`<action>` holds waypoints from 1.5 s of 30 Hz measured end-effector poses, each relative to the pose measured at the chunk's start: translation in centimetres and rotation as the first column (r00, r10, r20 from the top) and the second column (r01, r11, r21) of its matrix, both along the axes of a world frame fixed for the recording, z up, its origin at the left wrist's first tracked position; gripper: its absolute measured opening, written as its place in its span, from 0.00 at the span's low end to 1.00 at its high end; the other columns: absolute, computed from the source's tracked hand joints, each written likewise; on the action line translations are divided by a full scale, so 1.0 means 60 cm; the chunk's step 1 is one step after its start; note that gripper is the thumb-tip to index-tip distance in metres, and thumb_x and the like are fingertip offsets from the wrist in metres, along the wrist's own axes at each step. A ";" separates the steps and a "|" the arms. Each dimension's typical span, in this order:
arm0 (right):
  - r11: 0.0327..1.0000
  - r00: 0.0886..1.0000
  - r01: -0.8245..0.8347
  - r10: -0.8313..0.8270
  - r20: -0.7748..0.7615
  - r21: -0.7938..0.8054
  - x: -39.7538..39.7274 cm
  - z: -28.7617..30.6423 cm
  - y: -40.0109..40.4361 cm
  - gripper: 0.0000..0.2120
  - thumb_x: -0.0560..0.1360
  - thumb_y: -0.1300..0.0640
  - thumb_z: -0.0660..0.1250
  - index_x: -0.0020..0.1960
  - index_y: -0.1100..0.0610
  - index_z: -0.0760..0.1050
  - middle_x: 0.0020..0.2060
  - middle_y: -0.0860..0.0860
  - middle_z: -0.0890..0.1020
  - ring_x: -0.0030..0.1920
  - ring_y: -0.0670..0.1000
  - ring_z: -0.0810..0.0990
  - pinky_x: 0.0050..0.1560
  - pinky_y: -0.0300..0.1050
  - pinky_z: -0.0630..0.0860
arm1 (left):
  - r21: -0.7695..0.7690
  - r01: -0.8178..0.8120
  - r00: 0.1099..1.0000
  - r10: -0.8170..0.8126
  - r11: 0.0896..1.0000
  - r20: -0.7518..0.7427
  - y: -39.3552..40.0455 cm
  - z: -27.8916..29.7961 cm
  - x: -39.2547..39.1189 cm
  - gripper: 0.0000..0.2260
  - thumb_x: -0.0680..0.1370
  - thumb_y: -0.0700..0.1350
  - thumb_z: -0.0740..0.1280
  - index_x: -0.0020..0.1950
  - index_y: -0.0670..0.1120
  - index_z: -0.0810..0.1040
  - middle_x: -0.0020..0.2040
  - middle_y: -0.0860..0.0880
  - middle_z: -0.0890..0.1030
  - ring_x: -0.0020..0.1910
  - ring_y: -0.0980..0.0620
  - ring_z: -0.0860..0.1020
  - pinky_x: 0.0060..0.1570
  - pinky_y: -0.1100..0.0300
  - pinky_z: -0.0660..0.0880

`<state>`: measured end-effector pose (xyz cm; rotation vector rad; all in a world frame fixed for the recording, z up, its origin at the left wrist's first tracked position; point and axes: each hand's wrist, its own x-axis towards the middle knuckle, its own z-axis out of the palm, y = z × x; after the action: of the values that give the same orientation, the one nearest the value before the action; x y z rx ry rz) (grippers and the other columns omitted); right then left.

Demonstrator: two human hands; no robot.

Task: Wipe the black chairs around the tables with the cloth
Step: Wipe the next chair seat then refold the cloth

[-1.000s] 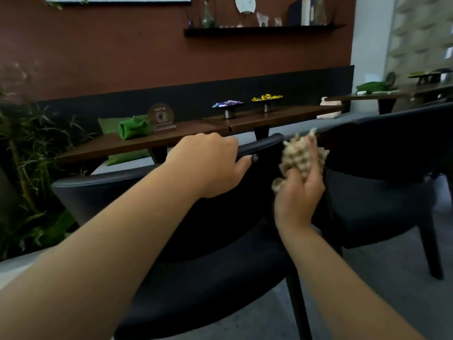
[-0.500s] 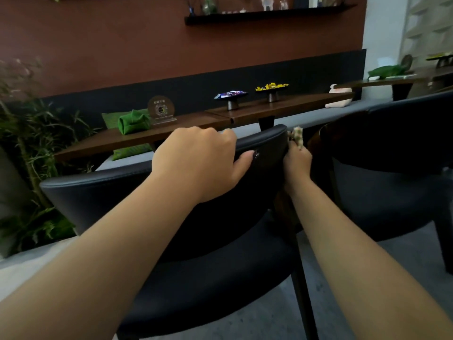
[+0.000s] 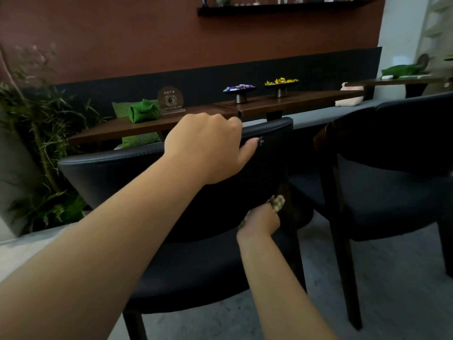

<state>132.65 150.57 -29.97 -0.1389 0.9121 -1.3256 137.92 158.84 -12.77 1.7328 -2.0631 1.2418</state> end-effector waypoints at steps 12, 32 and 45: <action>0.784 0.774 -0.612 0.621 0.126 -0.104 0.001 -0.078 0.129 0.16 0.79 0.52 0.62 0.55 0.63 0.80 0.48 0.59 0.85 0.51 0.59 0.82 0.49 0.53 0.76 | -0.158 0.100 0.994 -0.091 0.982 0.061 0.052 -0.061 0.024 0.25 0.79 0.54 0.57 0.74 0.45 0.68 0.66 0.45 0.76 0.64 0.45 0.74 0.58 0.50 0.70; 0.397 0.430 -0.896 0.655 -0.622 -0.201 0.058 -0.219 0.134 0.06 0.74 0.52 0.68 0.45 0.46 0.84 0.45 0.51 0.86 0.48 0.50 0.85 0.48 0.47 0.80 | -0.113 0.130 -0.428 -0.047 0.985 -0.903 0.209 -0.560 0.167 0.21 0.73 0.45 0.70 0.66 0.56 0.75 0.57 0.52 0.81 0.56 0.54 0.80 0.49 0.64 0.78; 0.141 0.382 -0.923 0.449 -0.807 -0.358 0.083 -0.238 0.147 0.09 0.71 0.53 0.67 0.46 0.54 0.84 0.47 0.53 0.83 0.51 0.47 0.81 0.53 0.38 0.77 | -0.032 0.213 -0.306 0.036 0.976 -0.951 0.225 -0.546 0.197 0.09 0.76 0.51 0.69 0.55 0.51 0.82 0.50 0.53 0.84 0.50 0.56 0.82 0.47 0.68 0.77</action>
<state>137.62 159.38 -44.24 -1.6105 0.4189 -0.5592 149.76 172.37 -45.52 1.4620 -0.9543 -0.6615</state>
